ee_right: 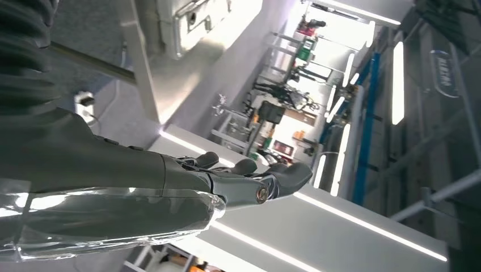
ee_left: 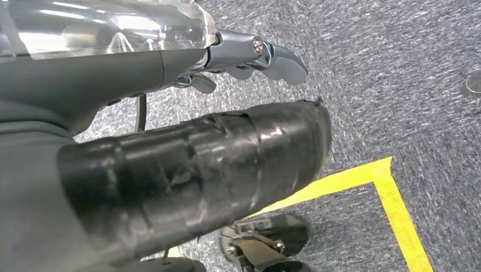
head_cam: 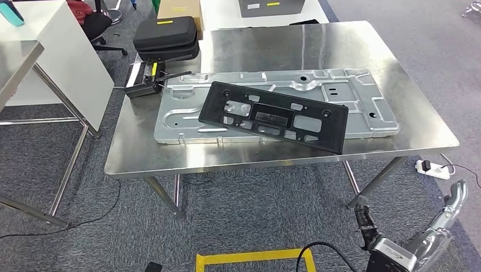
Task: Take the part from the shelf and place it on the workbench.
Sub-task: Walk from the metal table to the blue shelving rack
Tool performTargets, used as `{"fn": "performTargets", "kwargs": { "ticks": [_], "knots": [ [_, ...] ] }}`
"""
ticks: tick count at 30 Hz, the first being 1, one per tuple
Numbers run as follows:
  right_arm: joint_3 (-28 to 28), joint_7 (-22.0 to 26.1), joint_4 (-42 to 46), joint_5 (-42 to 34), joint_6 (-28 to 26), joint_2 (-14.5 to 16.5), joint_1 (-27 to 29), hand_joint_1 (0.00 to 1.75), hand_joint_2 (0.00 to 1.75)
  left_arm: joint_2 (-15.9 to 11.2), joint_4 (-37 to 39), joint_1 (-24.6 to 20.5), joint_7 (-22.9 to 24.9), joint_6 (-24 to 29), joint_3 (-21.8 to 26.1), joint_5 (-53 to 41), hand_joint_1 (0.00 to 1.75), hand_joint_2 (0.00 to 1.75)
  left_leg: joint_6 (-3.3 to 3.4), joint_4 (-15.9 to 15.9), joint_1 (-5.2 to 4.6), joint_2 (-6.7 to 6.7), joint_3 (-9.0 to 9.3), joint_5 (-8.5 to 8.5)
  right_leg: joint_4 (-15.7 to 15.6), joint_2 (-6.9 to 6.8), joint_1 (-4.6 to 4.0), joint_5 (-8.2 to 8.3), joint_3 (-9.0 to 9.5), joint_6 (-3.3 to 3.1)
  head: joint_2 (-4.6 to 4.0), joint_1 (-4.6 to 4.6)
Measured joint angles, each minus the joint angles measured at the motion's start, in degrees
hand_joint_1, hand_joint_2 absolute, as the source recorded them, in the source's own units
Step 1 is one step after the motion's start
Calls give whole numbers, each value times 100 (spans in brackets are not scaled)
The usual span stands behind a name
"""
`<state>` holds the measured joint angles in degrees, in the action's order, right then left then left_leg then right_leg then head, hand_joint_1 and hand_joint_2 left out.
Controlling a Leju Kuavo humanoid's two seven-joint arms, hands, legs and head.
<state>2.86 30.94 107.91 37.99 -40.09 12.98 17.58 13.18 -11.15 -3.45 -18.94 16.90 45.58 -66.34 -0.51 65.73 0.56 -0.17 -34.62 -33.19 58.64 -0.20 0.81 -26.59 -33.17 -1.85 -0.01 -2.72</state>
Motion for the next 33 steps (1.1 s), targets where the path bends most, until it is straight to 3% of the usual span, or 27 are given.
{"fn": "performTargets", "kwargs": {
  "ticks": [2,3,4,7,8,12,13,14,16,17,18,19,20,21,23,25,27,29,31,32,33],
  "knots": [
    [-5,-49,-58,-58,1,9,28,0,175,1,0,4,8,7,23,15,0,0,-31,669,9,0,-225,-339,13,-12,-10,39,-70,-20,1,0],
    [-9,-62,-94,-79,1,9,37,0,175,1,0,6,10,10,28,17,0,0,-38,774,11,0,-225,-356,25,-14,-12,59,-106,-17,0,0],
    [-13,-69,-130,-90,1,9,42,0,175,2,0,5,12,13,31,17,0,0,-37,665,12,1,-121,-271,40,-13,-12,78,-139,-9,1,1],
    [-25,-78,-216,-102,1,9,48,0,175,2,0,-16,12,25,36,14,0,0,18,-475,1,-2,557,162,95,-8,-19,130,-209,47,1,1],
    [-28,-82,-238,-103,1,9,48,0,175,3,0,-23,12,27,38,14,0,0,43,-731,-11,-4,689,232,107,-9,-25,152,-222,78,1,1],
    [-34,-123,-313,-103,1,10,60,0,175,12,1,-18,12,28,52,11,0,0,164,-847,-29,3,660,374,116,0,-24,217,-263,223,-1,-3],
    [-36,-131,-326,-105,1,9,68,0,175,16,1,-23,13,28,53,11,0,0,210,-860,-17,16,618,429,198,8,-17,108,-304,253,0,-7],
    [-38,-134,-341,-109,1,9,74,0,175,21,2,-30,13,28,55,11,0,0,252,-873,-4,33,564,489,394,16,-11,-103,-382,282,0,-10],
    [-43,-137,-370,-119,1,9,86,0,175,24,2,-38,13,28,57,11,0,0,306,-865,-6,57,428,591,1060,20,4,-652,-587,331,1,-14],
    [-44,-138,-386,-125,1,9,91,0,175,25,2,-37,13,28,58,11,0,0,308,-854,-9,65,355,641,1399,20,5,-834,-663,351,1,-13],
    [-46,-138,-401,-128,1,9,97,0,175,26,2,-36,14,28,59,11,0,0,302,-838,-12,71,279,688,1596,20,6,-885,-663,364,0,-13],
    [-46,-138,-414,-132,1,9,102,0,175,27,2,-35,14,28,60,11,0,0,291,-815,-12,74,200,729,1606,19,8,-821,-566,368,1,-13],
    [-46,-139,-424,-133,1,9,104,0,175,29,2,-36,15,28,61,11,0,0,278,-786,-11,76,127,762,1390,19,9,-678,-357,363,0,-12],
    [-47,-139,-430,-133,1,9,104,0,175,31,2,-39,15,28,61,11,0,0,264,-752,-10,76,64,791,1009,19,11,-544,-62,347,0,-12],
    [-47,-139,-433,-133,0,9,101,0,175,34,2,-40,15,28,61,10,0,0,217,-703,-24,70,-18,847,254,24,-14,-451,440,285,0,-10],
    [-49,-139,-433,-132,-1,9,106,0,175,37,2,-42,16,28,62,9,0,0,150,-703,-32,66,-41,922,-22,27,-51,-469,568,212,0,-9],
    [-50,-139,-435,-131,-2,10,111,0,175,39,2,-39,17,28,65,10,0,0,78,-705,-27,59,-67,968,-44,18,-40,-376,482,126,1,-9],
    [-51,-139,-437,-128,-1,11,112,0,175,39,2,-29,16,28,69,11,0,0,19,-522,-19,47,-161,699,-67,1,-12,-249,352,23,1,3],
    [-52,-139,-440,-123,1,11,115,0,175,39,2,-25,15,29,72,11,0,0,-16,32,-3,42,-307,113,-66,-9,-12,-124,193,-38,1,16],
    [-52,-139,-443,-120,1,11,117,0,175,39,2,-25,15,30,72,12,0,0,-26,364,1,42,-359,-111,-60,-14,-18,-62,107,-50,1,19],
    [-53,-139,-448,-117,1,11,118,0,175,39,2,-27,15,30,72,12,0,0,-34,635,2,43,-369,-200,-50,-16,-23,4,13,-47,0,19]
  ]
}}
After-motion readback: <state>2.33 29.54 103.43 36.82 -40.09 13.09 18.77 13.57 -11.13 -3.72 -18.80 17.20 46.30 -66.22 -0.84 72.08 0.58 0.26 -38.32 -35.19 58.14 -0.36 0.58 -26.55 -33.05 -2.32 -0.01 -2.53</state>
